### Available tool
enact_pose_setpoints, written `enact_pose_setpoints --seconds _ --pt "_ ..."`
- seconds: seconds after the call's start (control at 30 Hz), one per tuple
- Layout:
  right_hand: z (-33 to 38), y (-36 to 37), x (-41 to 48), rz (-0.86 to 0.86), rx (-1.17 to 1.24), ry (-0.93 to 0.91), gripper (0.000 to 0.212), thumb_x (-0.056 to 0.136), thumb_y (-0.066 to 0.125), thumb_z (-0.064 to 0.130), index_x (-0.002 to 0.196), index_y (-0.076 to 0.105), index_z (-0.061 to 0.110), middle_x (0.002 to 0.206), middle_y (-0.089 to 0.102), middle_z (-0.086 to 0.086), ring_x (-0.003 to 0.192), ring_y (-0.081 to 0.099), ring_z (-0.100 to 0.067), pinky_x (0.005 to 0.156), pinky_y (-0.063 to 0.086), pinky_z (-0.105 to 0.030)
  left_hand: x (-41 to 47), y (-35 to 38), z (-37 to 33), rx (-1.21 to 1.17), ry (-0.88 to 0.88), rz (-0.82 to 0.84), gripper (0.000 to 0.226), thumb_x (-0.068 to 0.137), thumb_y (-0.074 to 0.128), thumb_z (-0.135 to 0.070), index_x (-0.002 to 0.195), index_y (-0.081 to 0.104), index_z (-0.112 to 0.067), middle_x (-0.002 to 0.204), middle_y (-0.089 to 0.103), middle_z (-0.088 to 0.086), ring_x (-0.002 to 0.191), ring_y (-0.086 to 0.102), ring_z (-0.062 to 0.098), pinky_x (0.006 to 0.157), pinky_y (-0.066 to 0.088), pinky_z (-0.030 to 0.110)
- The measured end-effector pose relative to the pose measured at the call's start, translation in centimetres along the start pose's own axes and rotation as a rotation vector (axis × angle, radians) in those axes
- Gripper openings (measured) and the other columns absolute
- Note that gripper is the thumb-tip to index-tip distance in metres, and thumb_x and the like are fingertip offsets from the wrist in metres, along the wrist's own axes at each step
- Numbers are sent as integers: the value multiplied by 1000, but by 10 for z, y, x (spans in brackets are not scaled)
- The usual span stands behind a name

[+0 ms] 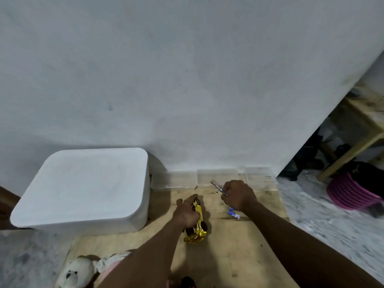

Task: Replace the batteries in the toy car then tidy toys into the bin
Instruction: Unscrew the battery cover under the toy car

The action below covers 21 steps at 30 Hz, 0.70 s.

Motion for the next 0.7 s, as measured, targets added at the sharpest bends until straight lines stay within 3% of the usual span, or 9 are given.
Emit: enact_pose_setpoints --seconds 0.1,0.17,0.23,0.3,0.37,0.47,0.53,0.63,0.7 --pt "12 -13 -8 -26 58 4 13 77 66 31 88 71 25 92 68 4 78 58 -16 64 41 -25 -14 -11 -10 -214 75 88 67 91 44 0 146 44 -38 146 38 10 125 49 34 99 49 39" --pt "20 -21 -16 -59 123 23 11 75 66 31 83 72 26 85 68 7 75 60 -13 61 41 -23 -31 -21 -18 -338 105 105 51 96 39 -1 134 58 -31 117 53 8 95 57 22 83 50 31" --pt "29 -30 -24 -89 185 29 10 73 67 29 81 72 26 78 66 10 73 61 -12 57 40 -22 -40 -28 -22 -414 123 83 29 98 46 -13 116 61 -30 107 57 8 85 56 20 70 48 29" --pt "39 -38 -33 -140 268 8 10 73 69 25 81 74 23 77 69 9 72 63 -11 60 45 -23 -50 -36 -28 -462 164 65 14 95 58 -26 109 56 -28 103 60 6 85 58 21 67 48 29" --pt "49 -48 -41 -200 380 -13 8 74 73 21 81 75 22 77 72 7 72 65 -9 66 49 -25 -58 -43 -37 -471 206 49 20 91 63 -28 107 52 -29 101 61 6 86 60 23 66 49 30" --pt "63 -64 -51 -271 543 -44 7 77 75 20 85 75 20 78 72 4 73 68 -11 67 51 -25 -68 -54 -52 -445 291 -27 16 84 57 -32 99 52 -37 105 66 10 99 64 30 86 55 45" --pt "71 -77 -58 -285 682 -57 9 83 73 20 91 73 17 81 71 -1 69 71 -19 58 55 -29 -74 -61 -60 -389 347 -73 14 86 51 -32 98 52 -39 104 69 4 99 64 26 94 53 51" --pt "80 -100 -65 -279 821 -69 12 88 70 18 98 70 13 83 69 -4 65 72 -23 56 61 -37 -89 -65 -79 -360 434 -49 18 91 48 -24 103 52 -37 107 66 -1 103 61 22 92 54 46" --pt "81 -115 -68 -286 886 -93 10 89 70 15 98 70 11 82 67 -6 65 72 -24 59 62 -44 -97 -66 -88 -414 436 -14 23 93 48 -15 107 55 -31 110 64 -2 105 59 22 79 54 34"
Point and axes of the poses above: each hand's wrist, its own x-axis towards the middle knuckle, its own y-axis out of the palm, z = x × y, the point moved 5 cm from there along x, towards the middle knuckle
